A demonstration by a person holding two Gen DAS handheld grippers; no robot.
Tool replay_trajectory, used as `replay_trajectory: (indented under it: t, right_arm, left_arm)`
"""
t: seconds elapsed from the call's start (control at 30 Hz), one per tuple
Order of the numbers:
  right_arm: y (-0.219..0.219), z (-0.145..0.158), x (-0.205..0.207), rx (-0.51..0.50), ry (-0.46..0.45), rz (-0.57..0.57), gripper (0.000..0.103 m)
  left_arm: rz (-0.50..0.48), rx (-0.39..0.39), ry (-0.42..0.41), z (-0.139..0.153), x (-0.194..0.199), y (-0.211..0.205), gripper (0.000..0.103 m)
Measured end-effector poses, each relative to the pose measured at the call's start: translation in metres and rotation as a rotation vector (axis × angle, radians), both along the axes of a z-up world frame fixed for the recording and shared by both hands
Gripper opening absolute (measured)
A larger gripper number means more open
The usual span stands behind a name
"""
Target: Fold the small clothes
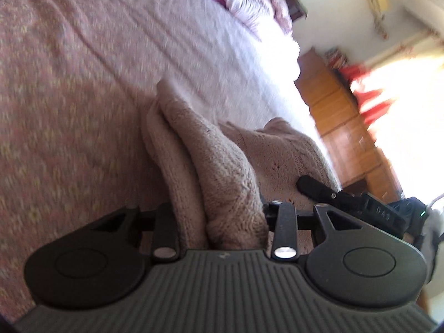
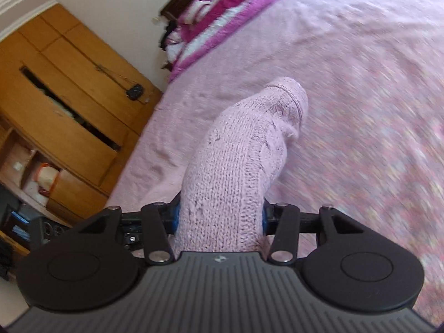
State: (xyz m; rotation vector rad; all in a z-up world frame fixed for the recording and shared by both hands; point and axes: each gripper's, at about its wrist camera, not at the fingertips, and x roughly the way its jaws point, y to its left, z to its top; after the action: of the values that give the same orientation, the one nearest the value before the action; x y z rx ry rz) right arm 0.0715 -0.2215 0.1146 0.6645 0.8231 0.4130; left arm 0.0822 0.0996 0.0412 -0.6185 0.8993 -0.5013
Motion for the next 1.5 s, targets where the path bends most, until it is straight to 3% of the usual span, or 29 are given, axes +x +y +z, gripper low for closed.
replay_trajectory:
  t: [0.1,0.2,0.27,0.33,0.63,0.93,1.03,1.13,1.3,1.5]
  right_arm:
    - [-0.004,-0.031,-0.006,-0.039,0.040,-0.021,0.056]
    - [-0.008,-0.054,-0.008,-0.054,0.028,-0.040,0.063]
    - [-0.010,-0.060,-0.007,-0.029,0.025,-0.047,0.067]
    - [-0.011,-0.061,-0.005,-0.041,0.015,-0.049,0.069]
    - [-0.013,-0.031,-0.033,-0.131,-0.091,-0.134,0.084]
    - [-0.002,-0.014,-0.092,-0.216,-0.150,-0.101,0.093]
    - [0.005,-0.016,-0.108,-0.220,-0.145,-0.099,0.095]
    - [0.014,-0.018,-0.123,-0.235,-0.142,-0.101,0.099]
    - [0.035,-0.025,-0.142,-0.343,-0.132,-0.084,0.103]
    - [0.053,-0.045,-0.151,-0.472,-0.098,-0.086,0.103]
  left_arm:
    - [-0.008,0.142,-0.005,-0.009,-0.006,-0.013,0.043]
    - [-0.005,0.186,-0.016,-0.012,-0.011,-0.017,0.050]
    - [-0.001,0.238,-0.036,-0.009,-0.015,-0.018,0.059]
    - [0.008,0.304,-0.062,-0.005,-0.021,-0.021,0.064]
    - [0.029,0.476,-0.117,0.016,-0.045,-0.037,0.065]
    - [0.089,0.557,-0.168,0.025,-0.090,-0.041,0.066]
    - [0.117,0.557,-0.157,0.020,-0.106,-0.040,0.079]
    - [0.128,0.558,-0.151,0.013,-0.119,-0.042,0.081]
    - [0.142,0.659,-0.153,0.000,-0.132,-0.056,0.085]
    - [0.169,0.705,-0.125,-0.012,-0.132,-0.063,0.085]
